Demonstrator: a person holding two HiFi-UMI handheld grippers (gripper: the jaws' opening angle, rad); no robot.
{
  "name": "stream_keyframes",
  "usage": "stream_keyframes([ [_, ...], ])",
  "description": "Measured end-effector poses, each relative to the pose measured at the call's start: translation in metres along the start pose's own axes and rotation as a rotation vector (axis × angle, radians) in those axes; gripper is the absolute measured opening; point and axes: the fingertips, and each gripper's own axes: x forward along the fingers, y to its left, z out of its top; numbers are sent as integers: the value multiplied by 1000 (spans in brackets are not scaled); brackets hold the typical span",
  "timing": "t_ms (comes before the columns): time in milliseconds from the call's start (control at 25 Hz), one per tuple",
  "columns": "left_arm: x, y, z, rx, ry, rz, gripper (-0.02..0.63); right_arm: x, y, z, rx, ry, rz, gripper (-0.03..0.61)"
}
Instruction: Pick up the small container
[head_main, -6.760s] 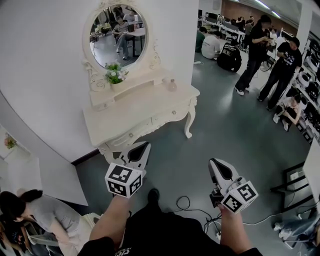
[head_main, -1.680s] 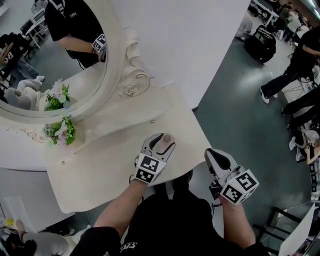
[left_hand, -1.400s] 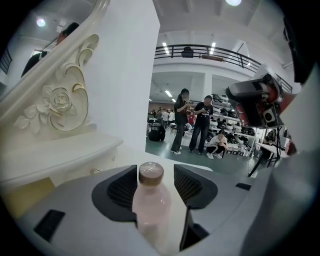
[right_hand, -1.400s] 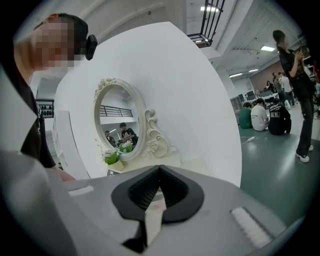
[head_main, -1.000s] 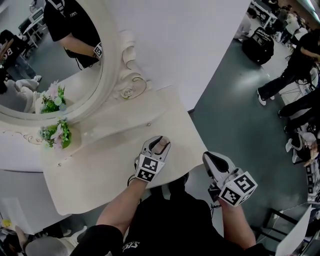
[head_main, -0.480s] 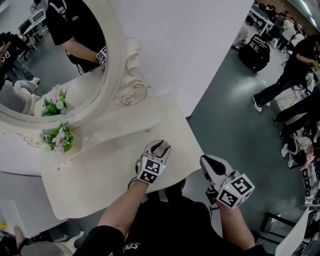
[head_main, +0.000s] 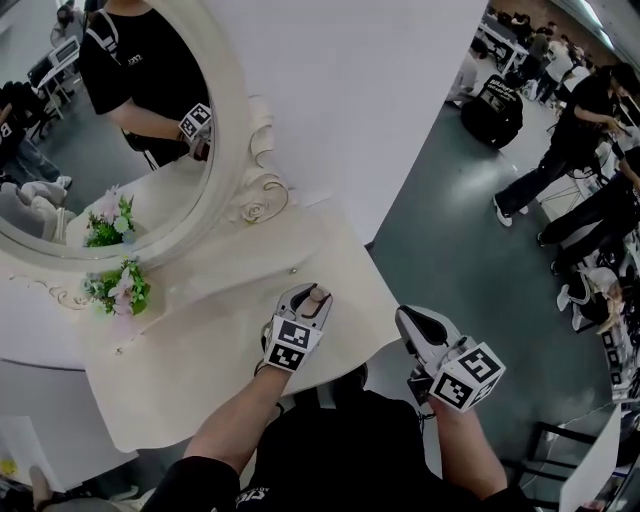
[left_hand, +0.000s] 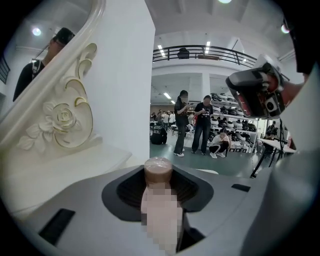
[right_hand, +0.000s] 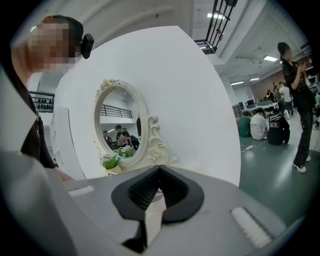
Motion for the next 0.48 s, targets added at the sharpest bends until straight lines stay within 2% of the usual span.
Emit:
stream_keyframes([
  [280,-28,8,43,2,18,48,144,3,-7,12,8,-38,50,11],
  [480,-47,11,86,-3,-8,74,144,8,-23,27,5,-53,104,11],
])
